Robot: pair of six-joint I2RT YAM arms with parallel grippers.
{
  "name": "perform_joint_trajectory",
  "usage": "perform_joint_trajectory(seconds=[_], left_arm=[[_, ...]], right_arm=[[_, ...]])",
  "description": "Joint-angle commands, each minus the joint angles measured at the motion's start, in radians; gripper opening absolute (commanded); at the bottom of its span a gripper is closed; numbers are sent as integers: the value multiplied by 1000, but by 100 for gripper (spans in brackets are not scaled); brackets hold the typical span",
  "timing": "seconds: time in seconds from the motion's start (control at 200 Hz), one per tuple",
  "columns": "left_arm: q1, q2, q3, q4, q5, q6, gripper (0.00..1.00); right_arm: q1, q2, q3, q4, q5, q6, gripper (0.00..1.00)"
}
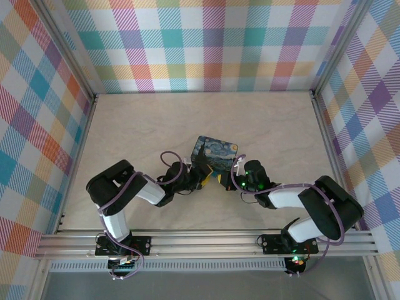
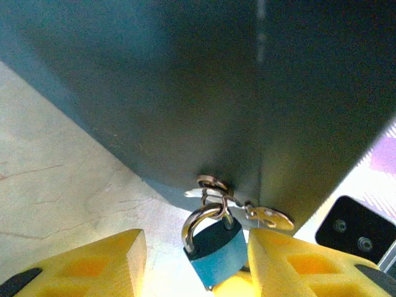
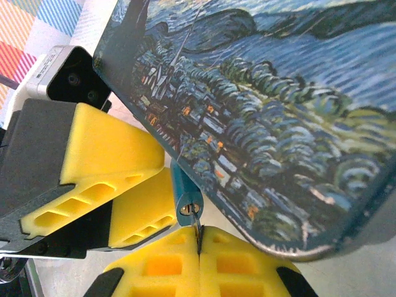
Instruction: Unlock a padlock with a key
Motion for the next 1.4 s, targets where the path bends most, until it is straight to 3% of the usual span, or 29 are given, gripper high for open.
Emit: perform_joint_trajectory(seconds=[0.0, 0.81, 1.095, 1.265, 1.395], left_arm=[[-19, 26, 30, 93, -28, -26, 46], [-29, 86, 68, 101, -40, -48, 17], [-29, 43, 60, 25, -51, -44, 2], [-28, 28, 60, 2, -49, -42, 0], [-28, 26, 60, 4, -45, -44, 0]], right_arm=[[8, -13, -5, 18, -13, 15, 0], [16, 7, 29, 72, -119, 132, 1], [14, -188, 36, -238, 31, -35, 14], [14, -295, 73, -429, 93, -161, 21], [14, -342, 113, -531, 130, -237, 33]])
